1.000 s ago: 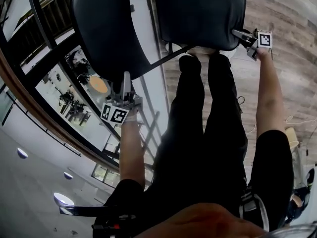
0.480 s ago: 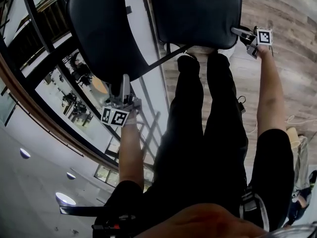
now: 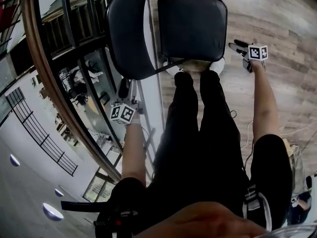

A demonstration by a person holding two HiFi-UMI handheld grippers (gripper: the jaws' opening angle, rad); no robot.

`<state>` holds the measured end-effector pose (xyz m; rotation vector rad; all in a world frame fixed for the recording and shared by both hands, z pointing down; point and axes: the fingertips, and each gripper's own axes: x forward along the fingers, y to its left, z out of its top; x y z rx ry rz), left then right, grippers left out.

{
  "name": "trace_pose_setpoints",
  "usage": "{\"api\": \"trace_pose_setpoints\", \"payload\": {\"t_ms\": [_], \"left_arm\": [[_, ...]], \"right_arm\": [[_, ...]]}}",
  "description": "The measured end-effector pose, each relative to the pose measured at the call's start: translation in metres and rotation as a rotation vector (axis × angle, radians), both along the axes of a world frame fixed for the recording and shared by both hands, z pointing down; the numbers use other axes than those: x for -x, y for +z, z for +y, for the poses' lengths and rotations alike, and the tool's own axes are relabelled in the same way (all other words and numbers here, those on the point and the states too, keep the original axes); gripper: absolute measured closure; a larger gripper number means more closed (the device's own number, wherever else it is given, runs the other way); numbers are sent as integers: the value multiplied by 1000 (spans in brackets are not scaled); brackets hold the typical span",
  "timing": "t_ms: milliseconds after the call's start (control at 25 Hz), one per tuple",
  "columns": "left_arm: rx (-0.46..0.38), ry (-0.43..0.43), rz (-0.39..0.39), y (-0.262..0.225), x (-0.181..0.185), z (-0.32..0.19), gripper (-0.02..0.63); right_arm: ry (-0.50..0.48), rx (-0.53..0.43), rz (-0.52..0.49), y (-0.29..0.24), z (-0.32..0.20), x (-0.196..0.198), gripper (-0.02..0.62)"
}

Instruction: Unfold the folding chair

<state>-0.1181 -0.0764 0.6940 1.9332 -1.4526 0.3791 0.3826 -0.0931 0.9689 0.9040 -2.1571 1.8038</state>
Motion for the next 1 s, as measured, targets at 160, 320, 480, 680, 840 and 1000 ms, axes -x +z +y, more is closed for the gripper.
{"api": "trace_pose_setpoints", "payload": {"t_ms": [160, 320, 480, 680, 840, 1000], "left_arm": [[-37, 71, 12, -49, -33, 13, 359], [-97, 212, 37, -108, -96, 17, 359], [-223, 391, 64, -181, -176, 14, 360], [-378, 522, 127, -276, -222, 10, 364], [-432, 571, 167, -322, -231, 8, 532], [-452, 589, 162, -344, -230, 4, 603]], "right_arm": [[-1, -116, 50, -82, 3, 1, 325], [-25, -241, 56, -192, 11, 26, 327], [-86, -425, 71, -312, 12, 58, 355], [-92, -665, 35, -464, 15, 111, 470], [-89, -849, 68, -552, 10, 139, 588], [-117, -968, 90, -608, 15, 165, 588]]}}
